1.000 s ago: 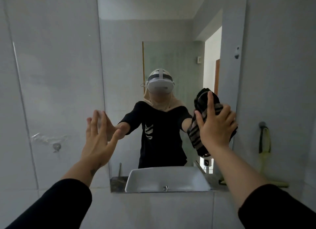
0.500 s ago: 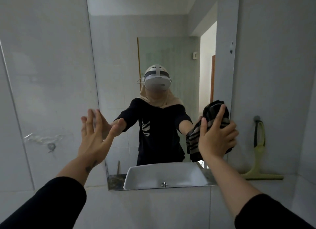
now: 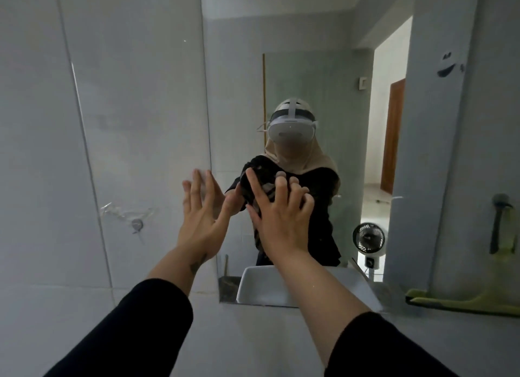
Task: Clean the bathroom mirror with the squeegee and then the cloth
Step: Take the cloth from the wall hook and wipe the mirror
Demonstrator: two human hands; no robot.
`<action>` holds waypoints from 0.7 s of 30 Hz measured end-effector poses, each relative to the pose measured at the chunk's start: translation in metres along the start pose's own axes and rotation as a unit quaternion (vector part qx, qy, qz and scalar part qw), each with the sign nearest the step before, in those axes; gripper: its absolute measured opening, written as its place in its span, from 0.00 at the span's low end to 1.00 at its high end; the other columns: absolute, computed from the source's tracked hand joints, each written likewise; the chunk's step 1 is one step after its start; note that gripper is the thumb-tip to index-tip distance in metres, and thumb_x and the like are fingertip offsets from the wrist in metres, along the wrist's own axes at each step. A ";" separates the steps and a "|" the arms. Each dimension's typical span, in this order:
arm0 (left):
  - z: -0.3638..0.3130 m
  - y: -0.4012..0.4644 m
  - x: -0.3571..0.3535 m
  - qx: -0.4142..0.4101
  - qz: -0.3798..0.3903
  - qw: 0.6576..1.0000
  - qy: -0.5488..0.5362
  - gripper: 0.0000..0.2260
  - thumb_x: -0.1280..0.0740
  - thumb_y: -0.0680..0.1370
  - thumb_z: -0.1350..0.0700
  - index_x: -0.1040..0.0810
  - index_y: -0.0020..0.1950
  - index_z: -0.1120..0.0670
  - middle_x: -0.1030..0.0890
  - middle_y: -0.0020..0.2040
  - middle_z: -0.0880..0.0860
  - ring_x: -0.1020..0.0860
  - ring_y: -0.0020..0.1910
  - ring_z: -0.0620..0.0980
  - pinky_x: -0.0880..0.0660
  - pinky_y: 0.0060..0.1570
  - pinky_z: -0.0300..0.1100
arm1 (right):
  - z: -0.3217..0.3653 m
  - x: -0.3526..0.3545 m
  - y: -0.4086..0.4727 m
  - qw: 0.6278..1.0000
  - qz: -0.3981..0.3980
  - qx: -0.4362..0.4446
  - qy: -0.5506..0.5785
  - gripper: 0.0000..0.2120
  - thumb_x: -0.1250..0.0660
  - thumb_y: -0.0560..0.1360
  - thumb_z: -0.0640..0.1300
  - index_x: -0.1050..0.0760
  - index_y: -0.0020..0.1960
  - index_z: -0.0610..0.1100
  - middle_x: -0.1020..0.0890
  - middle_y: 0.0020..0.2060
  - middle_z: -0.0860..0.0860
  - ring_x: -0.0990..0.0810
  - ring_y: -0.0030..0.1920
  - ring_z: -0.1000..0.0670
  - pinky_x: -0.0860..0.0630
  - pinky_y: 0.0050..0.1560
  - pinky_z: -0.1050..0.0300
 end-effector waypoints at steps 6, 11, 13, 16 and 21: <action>0.004 0.001 0.000 -0.006 -0.009 1.000 -0.014 0.32 0.59 0.74 0.31 0.64 0.75 0.39 0.69 0.75 0.40 0.69 0.74 0.44 0.61 0.69 0.45 | 0.031 -0.018 -0.032 0.996 -0.013 0.089 -0.011 0.31 0.40 0.76 0.59 0.46 0.75 0.55 0.33 0.59 0.43 0.31 0.56 0.40 0.35 0.55 0.43; 0.002 -0.003 0.003 0.004 -0.004 1.000 0.012 0.32 0.59 0.75 0.32 0.64 0.75 0.41 0.67 0.76 0.41 0.68 0.74 0.43 0.58 0.73 0.50 | 0.023 -0.027 -0.065 0.985 -0.014 0.170 -0.031 0.38 0.38 0.71 0.59 0.52 0.76 0.56 0.34 0.57 0.45 0.33 0.55 0.42 0.36 0.56 0.44; 0.003 -0.012 -0.002 -0.006 -0.010 0.998 0.063 0.30 0.56 0.79 0.38 0.65 0.76 0.44 0.66 0.77 0.44 0.66 0.75 0.43 0.56 0.75 0.54 | 0.010 -0.024 -0.068 0.984 -0.010 0.172 -0.046 0.38 0.39 0.71 0.61 0.51 0.76 0.58 0.34 0.58 0.45 0.33 0.55 0.42 0.37 0.56 0.44; 0.008 -0.034 -0.018 -0.062 -0.029 0.983 0.169 0.30 0.53 0.81 0.43 0.65 0.77 0.52 0.66 0.77 0.48 0.65 0.76 0.46 0.56 0.73 0.58 | -0.019 -0.018 -0.069 0.988 -0.004 0.144 -0.058 0.34 0.38 0.72 0.62 0.47 0.75 0.61 0.34 0.59 0.45 0.33 0.55 0.42 0.36 0.54 0.44; 0.016 -0.060 -0.046 -0.098 0.003 0.953 0.286 0.34 0.50 0.79 0.43 0.63 0.77 0.55 0.67 0.77 0.52 0.65 0.76 0.49 0.52 0.72 0.65 | -0.079 -0.006 -0.077 0.995 0.033 0.065 -0.062 0.35 0.35 0.72 0.62 0.46 0.75 0.60 0.35 0.60 0.43 0.33 0.56 0.40 0.35 0.53 0.42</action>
Point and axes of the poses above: each hand's wrist, its own y-axis towards the middle knuckle, its own x-axis out of the back of the hand, z = x × y, the point moved 1 cm from there along y, towards the middle knuckle
